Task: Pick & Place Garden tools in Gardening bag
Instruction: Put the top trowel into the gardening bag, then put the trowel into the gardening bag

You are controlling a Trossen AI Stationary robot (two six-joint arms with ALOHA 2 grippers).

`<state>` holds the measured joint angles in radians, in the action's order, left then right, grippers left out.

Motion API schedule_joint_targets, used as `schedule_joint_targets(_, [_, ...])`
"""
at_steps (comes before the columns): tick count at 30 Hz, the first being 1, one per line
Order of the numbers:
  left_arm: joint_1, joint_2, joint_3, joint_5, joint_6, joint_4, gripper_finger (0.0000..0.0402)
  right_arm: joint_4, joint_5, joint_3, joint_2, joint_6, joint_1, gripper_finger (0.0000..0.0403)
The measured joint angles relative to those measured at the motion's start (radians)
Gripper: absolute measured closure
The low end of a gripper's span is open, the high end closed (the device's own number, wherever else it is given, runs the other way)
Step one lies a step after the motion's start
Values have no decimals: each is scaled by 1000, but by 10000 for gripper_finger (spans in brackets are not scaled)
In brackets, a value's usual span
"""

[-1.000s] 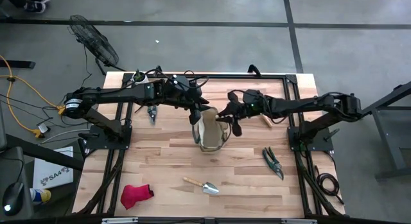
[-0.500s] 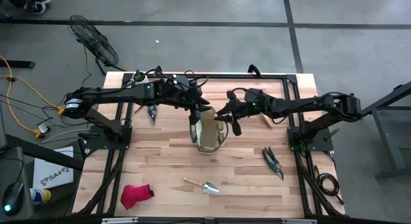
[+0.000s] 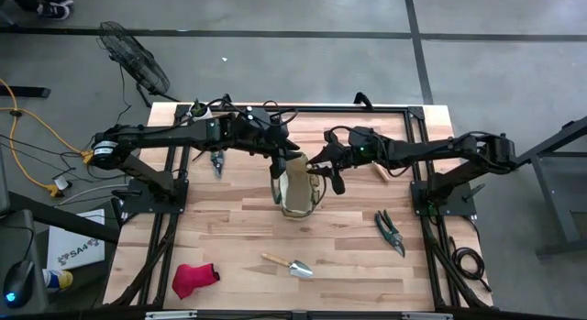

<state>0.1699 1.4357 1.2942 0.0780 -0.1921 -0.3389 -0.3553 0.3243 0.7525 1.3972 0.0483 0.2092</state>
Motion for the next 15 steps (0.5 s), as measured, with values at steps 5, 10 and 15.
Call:
schedule_joint_targets(5, [0,0,0,0,0,0,291,0,-14,0,0,-2,0,219])
schedule_joint_targets(10, [0,0,0,0,0,1,291,-1,-20,0,-12,-43,1,178])
schedule_joint_targets(15, [0,-11,2,-3,0,6,291,-1,-48,0,-50,-58,1,171])
